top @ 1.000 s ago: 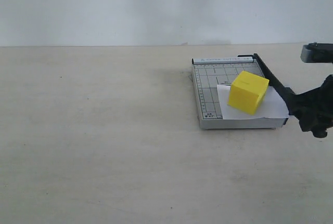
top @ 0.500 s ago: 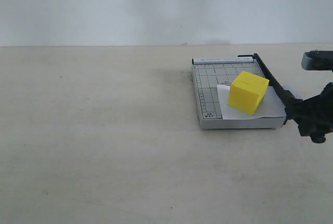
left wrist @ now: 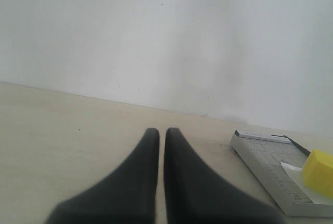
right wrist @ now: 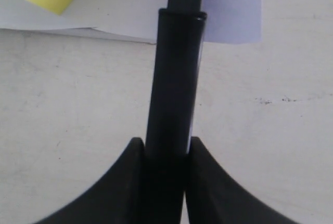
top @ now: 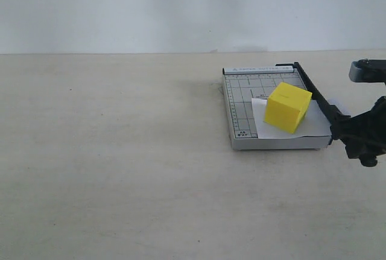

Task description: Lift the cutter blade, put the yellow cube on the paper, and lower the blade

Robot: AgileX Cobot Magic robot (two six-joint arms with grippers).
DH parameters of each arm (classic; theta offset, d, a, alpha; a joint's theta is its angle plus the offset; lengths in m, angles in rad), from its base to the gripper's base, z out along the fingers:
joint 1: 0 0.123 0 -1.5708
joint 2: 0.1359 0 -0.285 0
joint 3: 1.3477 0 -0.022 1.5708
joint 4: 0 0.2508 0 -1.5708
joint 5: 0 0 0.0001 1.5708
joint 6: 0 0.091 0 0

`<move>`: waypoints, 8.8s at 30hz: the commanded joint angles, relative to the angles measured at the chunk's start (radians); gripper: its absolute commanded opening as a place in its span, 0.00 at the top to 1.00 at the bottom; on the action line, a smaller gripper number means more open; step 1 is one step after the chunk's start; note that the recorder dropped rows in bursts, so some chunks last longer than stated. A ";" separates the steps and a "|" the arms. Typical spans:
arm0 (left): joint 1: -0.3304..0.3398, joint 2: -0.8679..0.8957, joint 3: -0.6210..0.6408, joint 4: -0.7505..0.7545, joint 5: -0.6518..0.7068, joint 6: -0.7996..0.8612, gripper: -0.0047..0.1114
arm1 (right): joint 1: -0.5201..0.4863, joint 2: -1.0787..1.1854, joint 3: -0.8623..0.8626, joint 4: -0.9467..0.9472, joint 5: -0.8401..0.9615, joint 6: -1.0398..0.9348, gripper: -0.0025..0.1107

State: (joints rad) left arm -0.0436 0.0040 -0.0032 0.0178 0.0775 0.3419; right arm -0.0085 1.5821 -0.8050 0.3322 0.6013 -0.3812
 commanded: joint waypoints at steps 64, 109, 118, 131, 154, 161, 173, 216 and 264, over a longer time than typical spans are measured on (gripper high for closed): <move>0.003 -0.004 0.003 0.001 -0.002 0.002 0.92 | 0.008 0.112 0.026 0.110 0.008 -0.090 0.98; 0.003 -0.004 0.003 0.001 -0.002 0.002 0.92 | 0.008 -0.872 0.026 0.144 -0.019 -0.124 0.98; 0.003 -0.004 0.003 0.001 -0.002 0.002 0.92 | 0.008 -1.326 0.160 0.147 0.023 -0.101 0.98; 0.001 -0.004 0.003 0.001 0.000 0.002 0.92 | 0.005 -1.582 0.316 0.029 0.200 0.148 0.98; 0.001 -0.004 0.003 0.001 -0.003 0.002 0.92 | 0.005 -1.582 0.316 0.074 0.154 0.188 0.98; 0.001 -0.004 0.003 0.001 -0.003 0.002 0.92 | 0.005 -1.582 0.316 0.074 0.150 0.190 0.98; 0.001 -0.004 0.003 0.001 -0.002 0.002 0.92 | 0.005 -1.582 0.316 0.095 0.052 0.193 0.98; -0.001 -0.004 0.003 -0.018 0.337 0.066 0.92 | 0.008 -0.068 -0.011 -0.147 0.026 0.126 0.44; -0.001 -0.004 0.003 -0.018 0.335 0.068 0.92 | 0.008 0.035 -0.011 -0.053 -0.030 0.016 0.35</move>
State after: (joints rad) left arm -0.0436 0.0036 -0.0004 0.0077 0.4108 0.4041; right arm 0.0005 1.6134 -0.8098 0.2715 0.5925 -0.3401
